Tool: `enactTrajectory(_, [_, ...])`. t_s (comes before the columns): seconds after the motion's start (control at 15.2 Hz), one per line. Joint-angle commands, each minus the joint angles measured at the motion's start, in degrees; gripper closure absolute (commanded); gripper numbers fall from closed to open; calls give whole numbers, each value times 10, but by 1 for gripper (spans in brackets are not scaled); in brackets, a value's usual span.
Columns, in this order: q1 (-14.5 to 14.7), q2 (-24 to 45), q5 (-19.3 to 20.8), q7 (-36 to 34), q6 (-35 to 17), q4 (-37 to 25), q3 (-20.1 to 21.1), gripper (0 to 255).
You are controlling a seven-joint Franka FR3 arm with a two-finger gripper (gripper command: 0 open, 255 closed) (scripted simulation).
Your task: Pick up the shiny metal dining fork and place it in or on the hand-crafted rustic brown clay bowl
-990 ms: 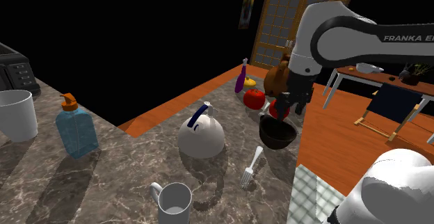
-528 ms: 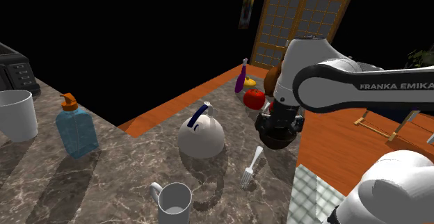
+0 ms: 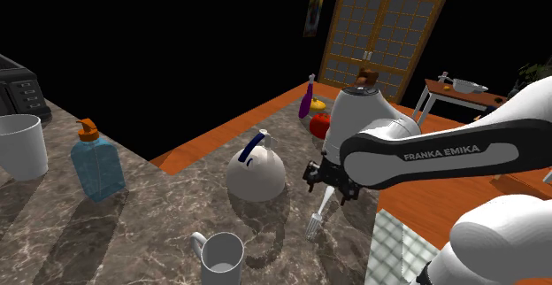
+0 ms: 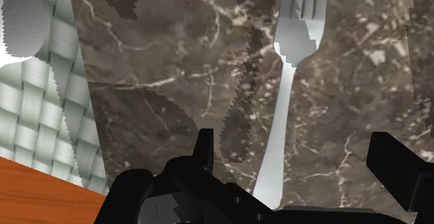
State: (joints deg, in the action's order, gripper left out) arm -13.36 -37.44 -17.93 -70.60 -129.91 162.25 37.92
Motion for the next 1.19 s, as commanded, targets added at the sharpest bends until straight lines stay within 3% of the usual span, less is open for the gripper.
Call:
enactTrajectory(0.0, [-5,13,-3,-12,-23,8,11,0])
enactTrajectory(0.33, [-18,51,-2,-17,-76,23,30,0])
enactTrajectory(0.79, [-18,51,-2,-17,-76,23,30,0])
enactTrajectory(0.86, [-18,51,-2,-17,-76,23,30,255])
enactTrajectory(1.12, [-18,51,-2,-17,-76,23,30,255])
